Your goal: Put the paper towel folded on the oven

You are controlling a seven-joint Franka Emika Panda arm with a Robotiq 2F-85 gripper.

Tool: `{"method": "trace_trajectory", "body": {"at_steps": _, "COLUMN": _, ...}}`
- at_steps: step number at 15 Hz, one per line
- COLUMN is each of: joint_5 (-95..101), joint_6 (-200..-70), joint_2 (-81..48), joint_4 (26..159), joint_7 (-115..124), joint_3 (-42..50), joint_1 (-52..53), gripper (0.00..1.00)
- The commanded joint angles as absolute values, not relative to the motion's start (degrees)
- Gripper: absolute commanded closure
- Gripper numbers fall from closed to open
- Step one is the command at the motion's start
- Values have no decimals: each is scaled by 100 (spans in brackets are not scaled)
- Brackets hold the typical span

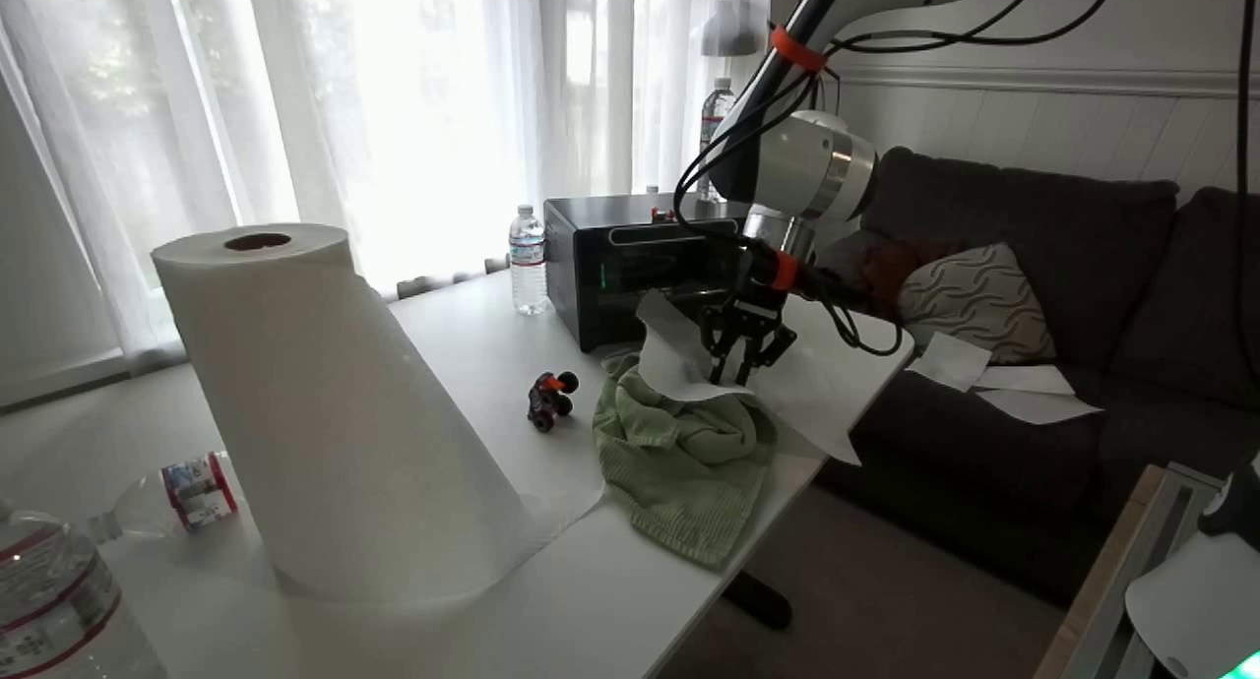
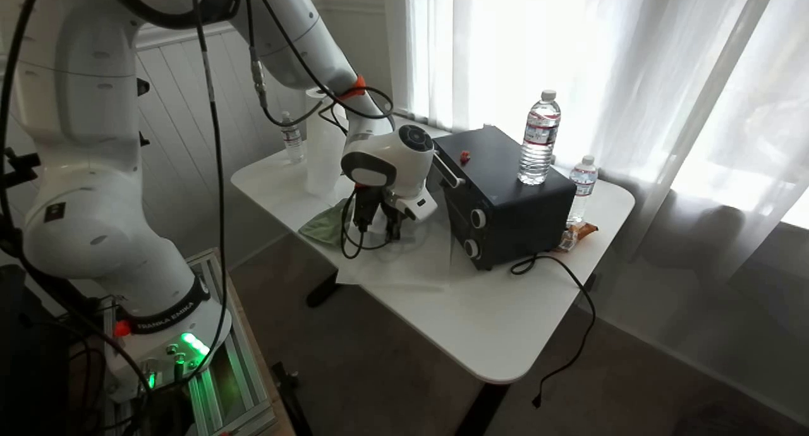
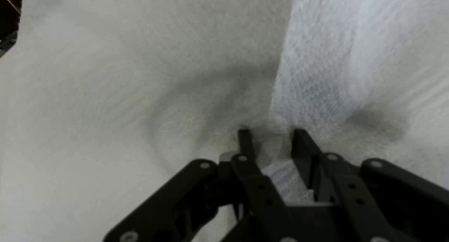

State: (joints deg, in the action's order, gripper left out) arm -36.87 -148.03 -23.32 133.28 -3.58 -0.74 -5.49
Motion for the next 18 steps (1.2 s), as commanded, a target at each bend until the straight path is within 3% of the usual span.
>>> {"method": "trace_trajectory", "body": {"at_steps": 1, "joint_5": -3900, "joint_6": -14855, "joint_2": -2485, "joint_4": 13152, "joint_7": -375, "joint_3": -249, "joint_1": -718, "gripper": 95}}
{"method": "trace_trajectory", "body": {"at_steps": 4, "joint_5": -3886, "joint_6": -14838, "joint_2": -2399, "joint_4": 13155, "joint_7": -337, "joint_3": -242, "joint_1": -717, "gripper": 99}}
{"method": "trace_trajectory", "body": {"at_steps": 8, "joint_5": -3557, "joint_6": -14847, "joint_2": -2002, "joint_4": 13430, "joint_7": 98, "joint_3": -47, "joint_1": -539, "gripper": 93}}
{"method": "trace_trajectory", "body": {"at_steps": 18, "joint_5": -3119, "joint_6": -14934, "joint_2": -801, "joint_4": 14246, "joint_7": 684, "joint_3": 83, "joint_1": -472, "gripper": 94}}
